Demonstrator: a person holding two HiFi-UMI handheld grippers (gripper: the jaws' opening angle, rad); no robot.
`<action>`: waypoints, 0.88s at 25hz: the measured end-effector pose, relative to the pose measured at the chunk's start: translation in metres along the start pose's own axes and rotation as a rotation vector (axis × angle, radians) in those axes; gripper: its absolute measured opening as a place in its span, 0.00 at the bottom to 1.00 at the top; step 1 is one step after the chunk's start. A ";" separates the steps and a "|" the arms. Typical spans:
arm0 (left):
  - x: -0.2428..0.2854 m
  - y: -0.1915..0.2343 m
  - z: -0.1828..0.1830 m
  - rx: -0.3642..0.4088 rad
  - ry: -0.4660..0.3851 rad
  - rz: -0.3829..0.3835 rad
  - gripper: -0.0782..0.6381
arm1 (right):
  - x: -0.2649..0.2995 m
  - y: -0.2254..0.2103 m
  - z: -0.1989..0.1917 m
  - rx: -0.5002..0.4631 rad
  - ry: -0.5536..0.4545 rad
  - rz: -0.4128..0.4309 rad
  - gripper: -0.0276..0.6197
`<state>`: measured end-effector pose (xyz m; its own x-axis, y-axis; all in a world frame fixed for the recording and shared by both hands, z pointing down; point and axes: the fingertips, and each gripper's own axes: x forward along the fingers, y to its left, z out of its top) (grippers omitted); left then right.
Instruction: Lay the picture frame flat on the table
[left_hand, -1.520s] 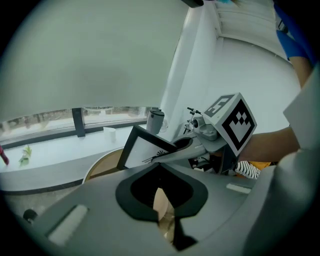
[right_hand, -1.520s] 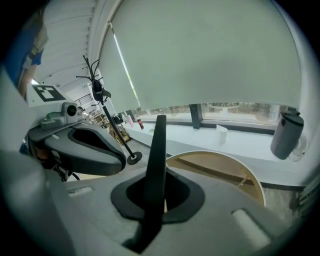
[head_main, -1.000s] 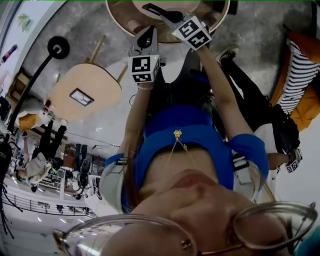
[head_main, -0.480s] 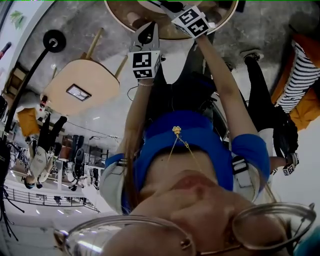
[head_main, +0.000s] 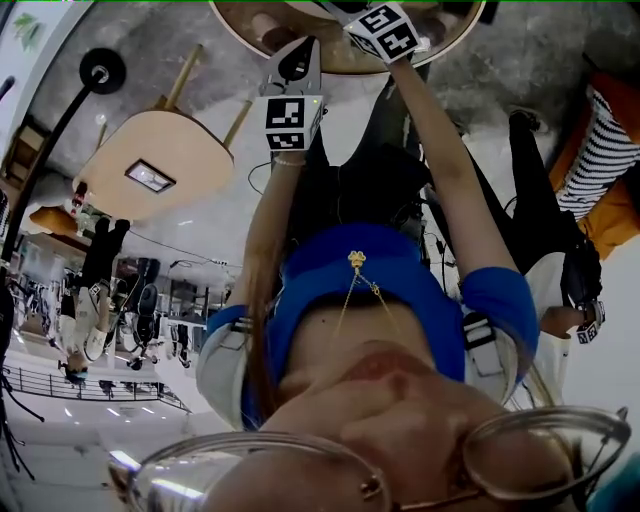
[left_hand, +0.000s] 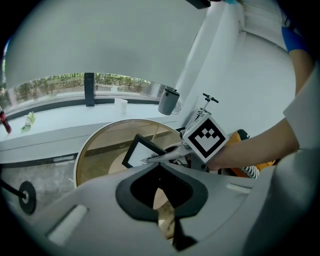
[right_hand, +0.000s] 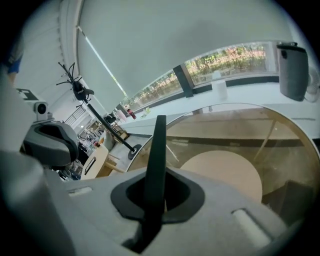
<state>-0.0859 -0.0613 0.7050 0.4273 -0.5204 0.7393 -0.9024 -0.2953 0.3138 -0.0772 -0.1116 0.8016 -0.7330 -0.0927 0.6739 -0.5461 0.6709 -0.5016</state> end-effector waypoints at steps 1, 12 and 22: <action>0.000 0.000 -0.001 0.001 0.002 -0.001 0.10 | 0.002 -0.001 -0.003 0.022 -0.004 0.005 0.06; 0.007 -0.002 -0.003 0.036 0.024 -0.023 0.10 | 0.010 -0.019 -0.015 0.060 0.030 -0.033 0.06; 0.018 0.007 -0.005 0.030 0.036 -0.019 0.10 | 0.013 -0.027 -0.021 0.102 0.005 -0.024 0.07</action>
<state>-0.0844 -0.0686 0.7235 0.4416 -0.4851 0.7548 -0.8919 -0.3290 0.3103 -0.0638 -0.1151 0.8357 -0.7172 -0.1036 0.6891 -0.6020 0.5901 -0.5379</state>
